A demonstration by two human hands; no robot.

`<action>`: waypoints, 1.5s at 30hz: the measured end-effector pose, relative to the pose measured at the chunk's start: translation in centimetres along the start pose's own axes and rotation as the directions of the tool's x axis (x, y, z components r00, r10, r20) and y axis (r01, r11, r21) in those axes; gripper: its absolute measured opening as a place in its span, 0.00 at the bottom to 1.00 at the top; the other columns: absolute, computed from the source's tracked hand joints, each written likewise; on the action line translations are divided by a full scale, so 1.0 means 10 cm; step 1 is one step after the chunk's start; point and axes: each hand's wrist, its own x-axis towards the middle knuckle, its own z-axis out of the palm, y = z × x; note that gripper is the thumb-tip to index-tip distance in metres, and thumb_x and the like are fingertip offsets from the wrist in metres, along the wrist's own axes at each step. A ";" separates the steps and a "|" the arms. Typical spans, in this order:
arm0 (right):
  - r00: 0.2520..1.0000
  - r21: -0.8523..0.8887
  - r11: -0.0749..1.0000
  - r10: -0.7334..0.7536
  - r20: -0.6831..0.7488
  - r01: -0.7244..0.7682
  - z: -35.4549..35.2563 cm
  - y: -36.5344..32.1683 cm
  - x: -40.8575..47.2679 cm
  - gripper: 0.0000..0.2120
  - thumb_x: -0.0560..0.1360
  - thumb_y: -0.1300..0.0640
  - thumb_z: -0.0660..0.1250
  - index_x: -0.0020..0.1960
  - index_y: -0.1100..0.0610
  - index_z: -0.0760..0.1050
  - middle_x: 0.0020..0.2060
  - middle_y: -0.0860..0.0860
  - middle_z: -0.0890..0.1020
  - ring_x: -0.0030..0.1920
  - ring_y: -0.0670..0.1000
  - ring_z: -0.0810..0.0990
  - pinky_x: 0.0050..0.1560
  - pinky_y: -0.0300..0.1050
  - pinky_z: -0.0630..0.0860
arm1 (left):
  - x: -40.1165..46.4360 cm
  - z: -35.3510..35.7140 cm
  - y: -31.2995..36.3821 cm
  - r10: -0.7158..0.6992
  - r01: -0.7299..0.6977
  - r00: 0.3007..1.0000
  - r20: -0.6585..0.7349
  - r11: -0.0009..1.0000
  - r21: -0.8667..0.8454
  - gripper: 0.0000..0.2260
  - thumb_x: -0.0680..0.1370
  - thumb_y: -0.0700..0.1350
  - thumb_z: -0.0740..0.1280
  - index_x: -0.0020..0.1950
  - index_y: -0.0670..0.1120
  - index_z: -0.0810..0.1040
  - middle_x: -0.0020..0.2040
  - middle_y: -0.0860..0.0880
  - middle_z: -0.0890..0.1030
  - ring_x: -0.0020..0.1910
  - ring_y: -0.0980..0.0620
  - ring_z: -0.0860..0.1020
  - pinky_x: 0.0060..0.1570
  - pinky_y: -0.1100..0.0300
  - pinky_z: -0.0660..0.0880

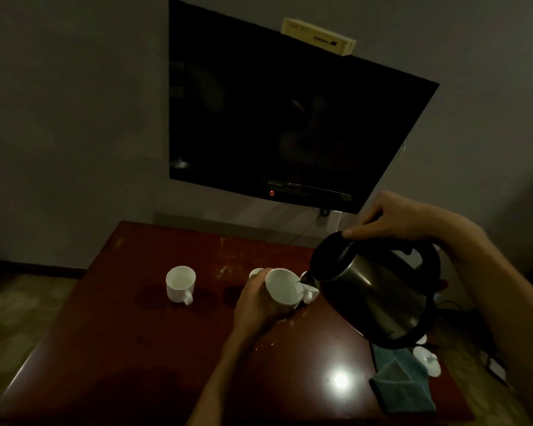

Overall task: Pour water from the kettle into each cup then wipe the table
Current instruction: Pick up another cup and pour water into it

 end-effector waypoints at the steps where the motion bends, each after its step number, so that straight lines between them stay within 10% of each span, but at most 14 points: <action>1: 1.000 -0.001 1.000 -0.003 0.000 0.003 0.01 0.00 0.01 0.18 0.72 0.43 0.74 0.28 0.51 0.81 0.28 0.57 0.72 0.30 0.57 0.69 0.32 0.49 0.68 | 0.00 0.00 0.00 -0.002 0.002 1.000 -0.003 1.000 0.001 0.31 0.60 0.54 0.81 0.56 0.64 0.69 0.56 0.59 0.74 0.51 0.62 0.75 0.50 0.57 0.79; 45: 0.998 -0.085 0.995 0.046 0.038 -0.043 0.12 0.04 0.36 0.32 0.71 0.40 0.74 0.41 0.73 0.78 0.27 0.57 0.70 0.28 0.56 0.66 0.28 0.40 0.64 | 0.13 -0.05 -0.13 -0.036 0.036 0.999 -0.015 0.999 0.005 0.36 0.54 0.64 0.73 0.60 0.57 0.74 0.55 0.60 0.76 0.54 0.60 0.76 0.49 0.57 0.79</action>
